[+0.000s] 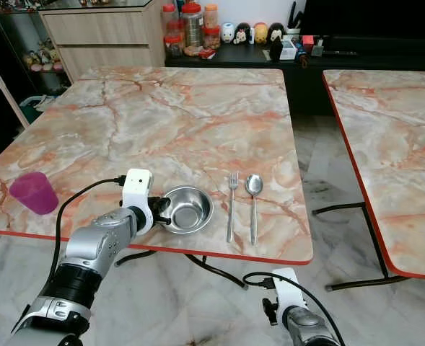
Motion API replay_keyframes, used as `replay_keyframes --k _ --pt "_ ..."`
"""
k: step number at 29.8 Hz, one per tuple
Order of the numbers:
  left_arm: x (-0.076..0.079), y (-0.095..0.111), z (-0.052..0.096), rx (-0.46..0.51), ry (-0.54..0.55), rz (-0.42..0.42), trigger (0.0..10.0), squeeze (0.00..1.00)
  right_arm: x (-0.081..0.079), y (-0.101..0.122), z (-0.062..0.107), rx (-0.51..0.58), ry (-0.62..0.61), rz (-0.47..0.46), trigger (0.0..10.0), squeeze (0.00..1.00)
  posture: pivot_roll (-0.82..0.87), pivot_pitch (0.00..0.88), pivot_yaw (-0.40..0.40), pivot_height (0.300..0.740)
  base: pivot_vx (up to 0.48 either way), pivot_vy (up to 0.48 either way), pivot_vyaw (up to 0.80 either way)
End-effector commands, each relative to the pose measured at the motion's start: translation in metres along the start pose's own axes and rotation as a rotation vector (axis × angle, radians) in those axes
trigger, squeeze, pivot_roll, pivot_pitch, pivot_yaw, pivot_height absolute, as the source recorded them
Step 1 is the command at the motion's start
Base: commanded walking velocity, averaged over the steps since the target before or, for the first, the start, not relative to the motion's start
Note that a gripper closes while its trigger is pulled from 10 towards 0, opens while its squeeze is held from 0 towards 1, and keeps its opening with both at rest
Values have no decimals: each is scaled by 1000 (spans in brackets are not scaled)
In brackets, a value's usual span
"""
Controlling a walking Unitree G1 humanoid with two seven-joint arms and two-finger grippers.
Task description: Setting the table
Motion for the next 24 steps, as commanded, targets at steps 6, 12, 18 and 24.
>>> replay_keyframes --k 6,12,18,24 --pt "-9 1 2 47 51 47 0 0 -3 5 -1 14 10 -7 10000 0 13 19 54 740 0 0 0" --pt "-14 11 6 179 40 187 0 0 -2 5 0 17 9 -8 10000 0 11 18 53 740 0 0 0" --pt "-26 26 18 358 61 308 0 0 -2 5 0 18 9 -7 10000 0 17 15 49 740 0 0 0" --pt "-46 29 35 500 141 348 0 0 -2 6 -1 20 10 -7 10000 0 22 13 47 740 0 0 0"
Point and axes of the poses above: a point about 5 cm out from each wrist's last joint towards the gripper, its own z axis pointing back from the gripper into the wrist, its own y axis along the axis of the wrist's last joint, x = y × z, the point moved 1 cm from there along -z, pointing out of the wrist towards the gripper, and after that the axes turned 4 degrees about -z, right-handed, at the moved point
